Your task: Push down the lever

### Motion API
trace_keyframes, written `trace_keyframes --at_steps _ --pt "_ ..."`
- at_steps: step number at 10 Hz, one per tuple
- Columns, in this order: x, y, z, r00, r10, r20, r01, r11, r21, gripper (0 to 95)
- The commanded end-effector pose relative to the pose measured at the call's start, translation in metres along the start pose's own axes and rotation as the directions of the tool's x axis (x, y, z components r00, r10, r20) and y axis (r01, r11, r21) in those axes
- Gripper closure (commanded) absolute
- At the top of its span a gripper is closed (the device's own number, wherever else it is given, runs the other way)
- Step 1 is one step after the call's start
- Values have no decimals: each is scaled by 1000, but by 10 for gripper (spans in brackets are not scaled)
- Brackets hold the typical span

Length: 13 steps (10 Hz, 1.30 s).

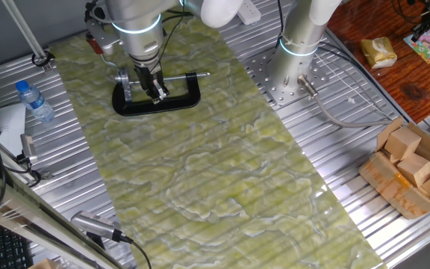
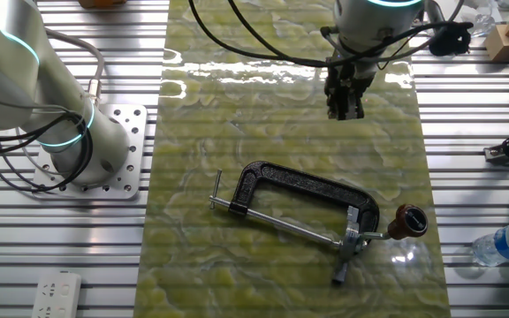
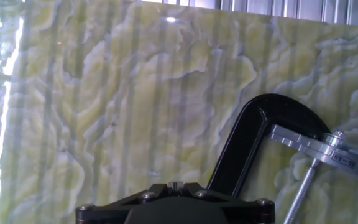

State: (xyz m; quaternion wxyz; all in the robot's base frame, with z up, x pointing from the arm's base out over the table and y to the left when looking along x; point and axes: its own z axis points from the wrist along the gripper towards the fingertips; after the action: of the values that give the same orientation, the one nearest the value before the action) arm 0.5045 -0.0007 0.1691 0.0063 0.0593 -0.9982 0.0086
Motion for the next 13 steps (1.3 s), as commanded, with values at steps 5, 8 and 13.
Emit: trace_keyframes --at_steps 5,8,13 --pt "-58 -74 5 973 -231 -30 230 973 -17 950" --pt "-65 -111 4 928 -359 -99 356 933 -44 950" --pt "-58 -128 11 891 -440 -108 437 898 -56 950"
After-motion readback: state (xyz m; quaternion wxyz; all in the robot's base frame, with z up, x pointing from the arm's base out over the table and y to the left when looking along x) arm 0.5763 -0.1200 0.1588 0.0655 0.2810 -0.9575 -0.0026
